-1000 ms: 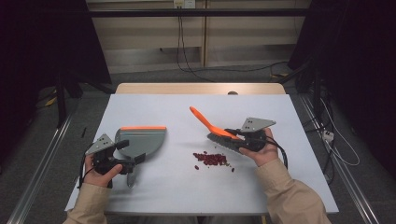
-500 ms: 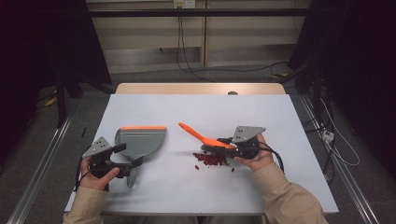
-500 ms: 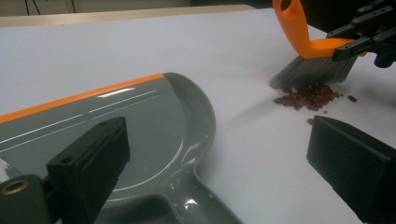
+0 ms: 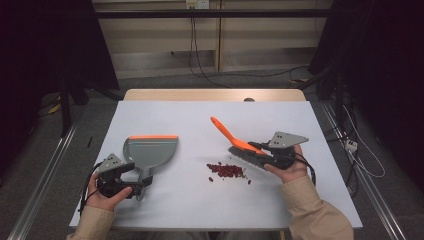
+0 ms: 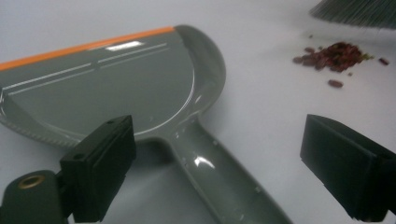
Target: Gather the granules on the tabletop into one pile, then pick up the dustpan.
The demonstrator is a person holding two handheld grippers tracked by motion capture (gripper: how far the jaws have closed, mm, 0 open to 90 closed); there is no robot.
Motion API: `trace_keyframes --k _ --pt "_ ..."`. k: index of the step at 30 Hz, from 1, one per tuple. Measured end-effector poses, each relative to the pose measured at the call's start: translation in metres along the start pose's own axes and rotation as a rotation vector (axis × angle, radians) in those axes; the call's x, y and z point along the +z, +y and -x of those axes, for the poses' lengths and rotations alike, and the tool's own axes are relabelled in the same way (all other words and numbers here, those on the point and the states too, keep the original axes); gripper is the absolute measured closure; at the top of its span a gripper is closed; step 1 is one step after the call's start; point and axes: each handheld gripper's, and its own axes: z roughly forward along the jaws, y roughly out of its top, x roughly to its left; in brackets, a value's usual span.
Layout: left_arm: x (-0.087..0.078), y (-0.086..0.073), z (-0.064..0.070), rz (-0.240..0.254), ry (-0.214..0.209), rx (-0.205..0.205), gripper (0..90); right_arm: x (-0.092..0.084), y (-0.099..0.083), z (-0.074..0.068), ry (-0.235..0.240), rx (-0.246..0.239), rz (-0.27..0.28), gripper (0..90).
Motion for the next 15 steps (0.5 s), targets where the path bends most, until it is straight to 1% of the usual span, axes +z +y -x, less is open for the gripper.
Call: trace_keyframes --k 2,5,6,7,9,10,12,13,15 --pt "0.0015 -0.001 -0.001 -0.019 0.017 -0.009 12.7 -0.0025 -0.0013 0.0023 -0.009 0.009 0.007 71.6" --pt "0.0023 -0.0022 -0.0025 -0.034 0.023 -0.019 12.9 -0.0042 -0.0018 0.0036 -0.023 0.013 0.01 71.6" --pt "0.0025 -0.0028 -0.0028 -0.037 0.031 -0.023 12.9 -0.0047 -0.002 0.0039 -0.024 0.015 0.011 71.6" --pt "0.0023 -0.0032 -0.0036 -0.045 0.041 -0.017 12.9 -0.0052 -0.0023 0.004 -0.035 0.019 0.011 71.6" --pt "0.0022 -0.0047 -0.0039 -0.049 0.046 -0.031 12.9 -0.0061 -0.0024 0.0054 -0.035 0.019 0.013 71.6" --pt "0.0021 -0.0053 -0.0041 -0.05 0.05 -0.032 12.9 -0.0068 -0.0027 0.0063 -0.051 0.027 0.017 71.5" --pt "0.0016 -0.006 -0.0048 -0.069 0.059 -0.028 12.9 -0.0075 -0.0033 0.008 -0.052 0.034 0.018 71.6" --pt "0.0025 -0.0074 -0.0045 -0.071 0.057 -0.036 12.9 -0.0075 -0.0037 0.0082 -0.057 0.037 0.015 71.6" --pt "0.0044 -0.0091 -0.0045 -0.095 0.062 -0.045 12.9 -0.0071 -0.0046 0.0085 -0.074 0.034 -0.006 71.5"
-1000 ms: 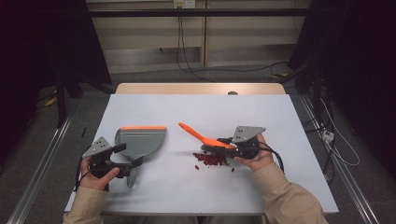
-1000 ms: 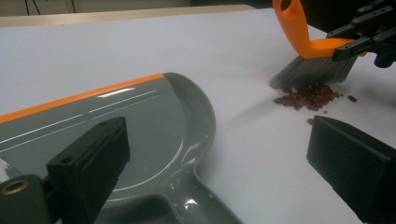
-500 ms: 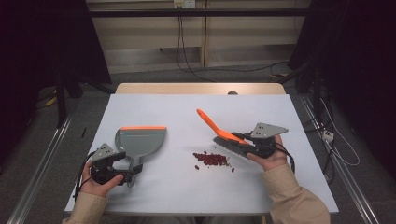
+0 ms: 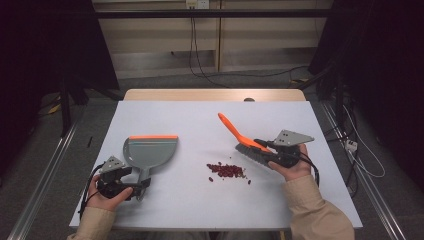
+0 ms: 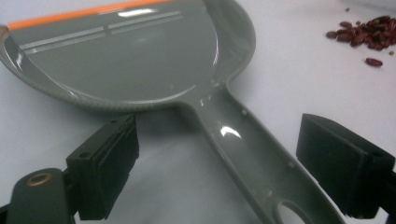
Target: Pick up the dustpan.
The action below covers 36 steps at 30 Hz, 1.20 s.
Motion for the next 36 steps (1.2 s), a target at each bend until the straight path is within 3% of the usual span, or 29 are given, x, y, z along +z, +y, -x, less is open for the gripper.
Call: trace_keyframes --k 4,8,15,17,20,23,27,30,33,36 --pt "0.004 -0.002 -0.001 -0.041 0.008 -0.017 14.3 0.001 -0.002 0.002 -0.011 0.006 -0.005 71.5" --pt "-0.001 -0.002 -0.009 -0.047 0.02 -0.037 21.2 0.0 -0.004 0.003 -0.02 0.013 -0.012 71.5" --pt "-0.004 0.001 -0.02 -0.052 0.017 -0.037 49.5 0.0 -0.006 0.005 -0.028 0.032 -0.012 71.5" --pt "-0.002 0.002 -0.02 -0.07 0.0 -0.018 50.9 0.0 -0.006 0.005 -0.028 0.034 -0.016 71.5" --pt "0.002 0.006 -0.014 -0.088 -0.012 0.047 49.9 0.001 -0.007 0.004 -0.03 0.036 -0.023 71.5" --pt "0.007 0.012 -0.008 -0.14 0.006 0.088 43.6 0.002 -0.007 0.005 -0.037 0.043 -0.026 71.5" --pt "0.015 0.017 -0.009 -0.157 0.021 0.085 44.6 0.003 -0.008 0.006 -0.051 0.064 -0.026 71.4" --pt "0.02 0.019 -0.01 -0.171 0.043 0.098 53.5 0.004 -0.008 0.006 -0.06 0.064 -0.03 71.3" --pt "0.019 0.02 -0.015 -0.17 0.023 0.066 60.6 0.005 -0.007 0.005 -0.067 0.081 -0.046 71.1" --pt "0.017 0.02 -0.017 -0.179 0.024 0.073 61.7 0.006 -0.006 0.005 -0.077 0.087 -0.083 70.3"
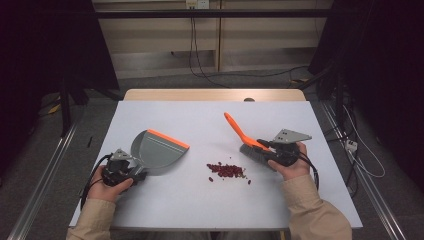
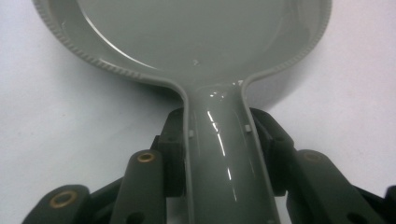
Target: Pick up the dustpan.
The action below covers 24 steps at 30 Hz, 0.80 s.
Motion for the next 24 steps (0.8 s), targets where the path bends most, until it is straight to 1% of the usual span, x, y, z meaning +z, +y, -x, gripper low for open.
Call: trace_keyframes --k 2,3,4,5,6,7,8,9,10,11,12,13,15,16,17,18,19,20,21,22,24 --pt "-0.002 -0.001 -0.002 -0.001 -0.007 0.008 62.3 0.001 0.002 0.0 0.003 0.006 -0.011 67.2" --pt "-0.003 -0.001 -0.002 -0.004 -0.028 0.009 62.3 0.001 0.003 0.001 -0.007 0.013 -0.022 64.8" --pt "-0.003 -0.002 -0.002 0.004 -0.021 0.013 62.3 0.001 0.005 0.001 -0.015 0.012 -0.025 63.3" --pt "-0.004 -0.002 -0.002 0.007 -0.029 0.013 62.4 0.001 0.007 0.001 -0.006 0.012 -0.023 63.3" --pt "-0.005 -0.002 -0.002 0.005 -0.032 0.02 62.5 0.002 0.01 0.001 -0.001 0.018 -0.036 62.8" --pt "-0.007 -0.003 -0.003 0.007 -0.039 0.025 62.5 0.002 0.011 0.001 -0.011 0.015 -0.046 62.8" --pt "-0.009 -0.003 -0.003 0.001 -0.05 0.033 62.5 0.004 0.012 0.001 -0.021 0.011 -0.068 62.7" --pt "-0.009 -0.004 -0.002 0.008 -0.046 0.036 62.6 0.006 0.012 0.0 -0.016 0.008 -0.095 63.3" --pt "-0.01 -0.004 -0.002 0.007 -0.05 0.039 62.6 0.007 0.012 0.0 -0.024 0.0 -0.11 63.6" --pt "-0.011 -0.005 -0.002 0.005 -0.054 0.046 62.6 0.009 0.012 -0.001 -0.036 -0.008 -0.139 65.0" --pt "-0.011 -0.005 -0.002 0.005 -0.054 0.05 62.6 0.01 0.011 -0.002 -0.032 -0.012 -0.163 68.4" --pt "-0.011 -0.006 -0.002 0.007 -0.062 0.049 62.6 0.011 0.011 -0.002 -0.04 -0.011 -0.18 70.5" --pt "-0.012 -0.006 -0.001 0.007 -0.067 0.062 62.6 0.011 0.011 -0.005 -0.062 0.008 -0.192 70.9" --pt "-0.013 -0.007 -0.001 0.012 -0.067 0.061 62.6 0.011 0.012 -0.006 -0.08 0.025 -0.2 71.0" --pt "-0.013 -0.008 0.0 0.01 -0.072 0.069 62.6 0.011 0.012 -0.009 -0.1 0.032 -0.2 71.1" --pt "-0.013 -0.008 0.001 0.011 -0.082 0.072 62.6 0.011 0.011 -0.011 -0.104 0.045 -0.186 71.2" --pt "-0.013 -0.008 0.002 0.009 -0.084 0.081 62.7 0.011 0.01 -0.014 -0.123 0.076 -0.176 71.3" --pt "-0.014 -0.008 0.003 0.005 -0.089 0.09 62.7 0.011 0.01 -0.016 -0.129 0.084 -0.17 71.4" --pt "-0.015 -0.009 0.005 0.007 -0.092 0.091 62.6 0.013 0.01 -0.019 -0.121 0.105 -0.154 71.4" --pt "-0.015 -0.008 0.006 0.006 -0.096 0.098 62.7 0.015 0.009 -0.023 -0.115 0.104 -0.141 71.5" --pt "-0.016 -0.008 0.007 0.001 -0.099 0.112 62.7 0.019 0.011 -0.031 -0.119 0.077 -0.135 71.4"
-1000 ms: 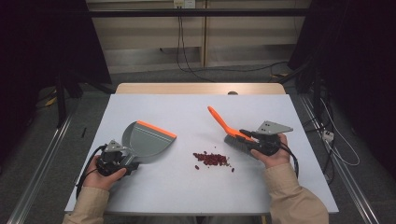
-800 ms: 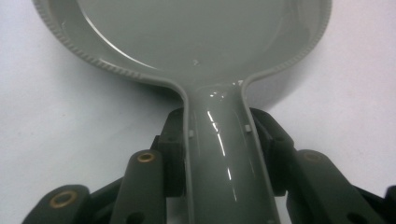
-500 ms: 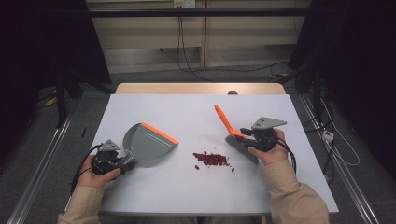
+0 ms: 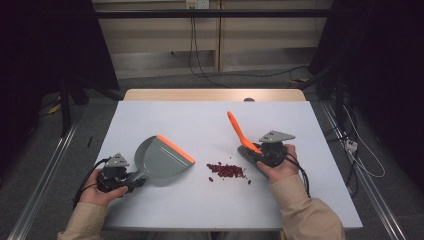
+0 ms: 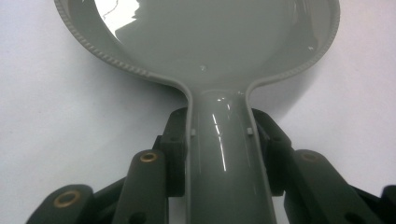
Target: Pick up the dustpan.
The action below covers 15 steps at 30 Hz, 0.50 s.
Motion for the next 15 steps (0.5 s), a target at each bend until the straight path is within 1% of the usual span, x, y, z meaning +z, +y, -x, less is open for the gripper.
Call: trace_keyframes --k 2,3,4,6,8,9,10,11,13,14,15 --pt "-0.001 0.0 0.002 -0.005 -0.011 0.006 62.7 0.002 0.001 -0.01 -0.002 -0.016 0.006 71.5" --pt "-0.002 0.0 0.002 -0.004 -0.013 0.01 62.7 0.004 0.002 -0.015 -0.012 -0.028 0.004 71.5" --pt "-0.002 -0.001 0.002 -0.005 -0.017 0.011 62.7 0.004 0.003 -0.017 -0.009 -0.029 0.004 71.5" --pt "-0.004 -0.002 0.003 -0.007 -0.026 0.014 62.7 0.007 0.005 -0.025 -0.021 -0.038 0.008 71.5" --pt "-0.005 -0.005 0.003 -0.011 -0.035 0.018 62.7 0.009 0.006 -0.029 -0.014 -0.023 0.019 71.5" --pt "-0.006 -0.006 0.003 -0.011 -0.037 0.021 62.6 0.011 0.007 -0.033 -0.021 -0.039 0.021 71.5" --pt "-0.007 -0.007 0.003 -0.011 -0.039 0.024 62.6 0.012 0.008 -0.036 -0.029 -0.041 0.023 71.5" --pt "-0.008 -0.009 0.003 -0.013 -0.043 0.03 62.6 0.013 0.009 -0.037 -0.025 -0.039 0.024 71.5" --pt "-0.01 -0.01 0.005 -0.016 -0.058 0.034 62.6 0.016 0.01 -0.042 -0.033 -0.051 0.031 71.5" --pt "-0.01 -0.011 0.006 -0.01 -0.059 0.041 62.7 0.017 0.011 -0.044 -0.019 -0.043 0.033 71.5" --pt "-0.01 -0.011 0.006 -0.013 -0.06 0.045 62.6 0.018 0.011 -0.045 -0.027 -0.052 0.038 71.5"
